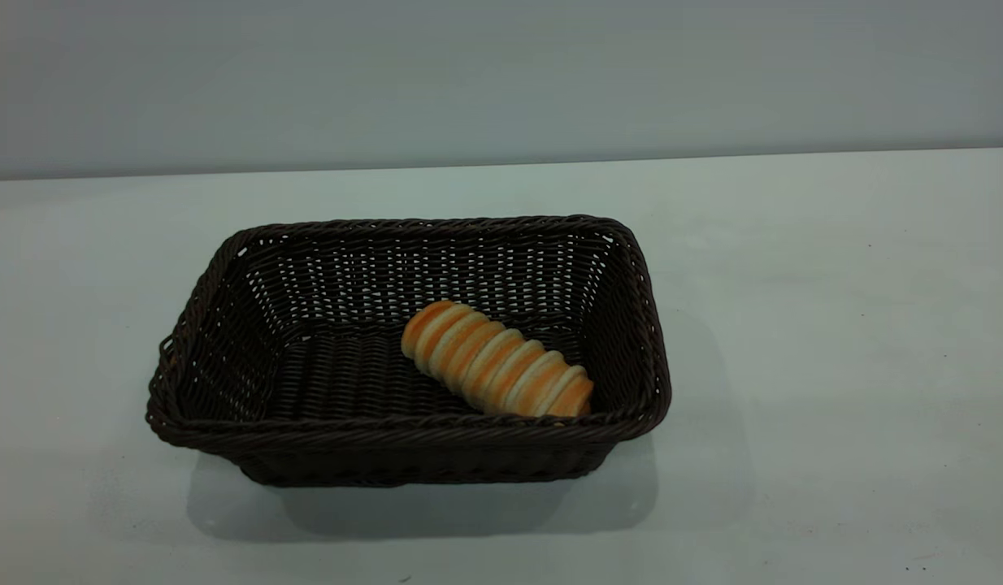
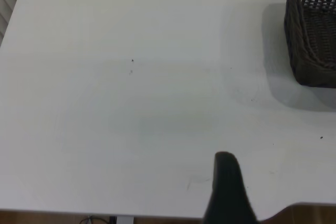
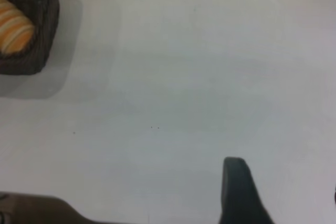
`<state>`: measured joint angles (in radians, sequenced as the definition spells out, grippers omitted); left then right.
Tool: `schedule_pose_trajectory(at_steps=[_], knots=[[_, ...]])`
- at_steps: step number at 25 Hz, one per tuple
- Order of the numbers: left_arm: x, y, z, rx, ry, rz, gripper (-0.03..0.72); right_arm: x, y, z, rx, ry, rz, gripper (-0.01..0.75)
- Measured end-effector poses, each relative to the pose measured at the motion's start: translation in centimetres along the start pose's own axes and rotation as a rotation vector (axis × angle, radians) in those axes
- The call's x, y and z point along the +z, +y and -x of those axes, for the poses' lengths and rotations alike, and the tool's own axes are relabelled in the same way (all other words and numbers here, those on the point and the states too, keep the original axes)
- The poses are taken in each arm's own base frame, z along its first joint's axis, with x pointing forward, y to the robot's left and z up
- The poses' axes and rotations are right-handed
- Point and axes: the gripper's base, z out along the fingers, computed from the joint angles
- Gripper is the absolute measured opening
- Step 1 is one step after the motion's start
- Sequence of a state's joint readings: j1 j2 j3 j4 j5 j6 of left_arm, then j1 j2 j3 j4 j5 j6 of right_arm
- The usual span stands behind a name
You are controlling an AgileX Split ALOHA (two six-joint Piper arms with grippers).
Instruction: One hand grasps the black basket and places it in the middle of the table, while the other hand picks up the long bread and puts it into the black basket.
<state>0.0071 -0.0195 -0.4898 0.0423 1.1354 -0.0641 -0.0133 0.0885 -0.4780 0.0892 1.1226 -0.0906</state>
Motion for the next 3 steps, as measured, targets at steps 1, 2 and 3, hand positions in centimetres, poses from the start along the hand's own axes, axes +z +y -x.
schedule_pose_trajectory(at_steps=[1,2,3], knots=[[0.0,0.0,0.0,0.0,0.0,0.0,0.577,0.0,0.0,0.0,0.0,0.0,0.0,0.408],[0.0,0.0,0.0,0.0,0.0,0.0,0.577,0.0,0.0,0.0,0.0,0.0,0.0,0.408],[0.0,0.0,0.0,0.0,0.0,0.0,0.577,0.0,0.0,0.0,0.0,0.0,0.0,0.408]])
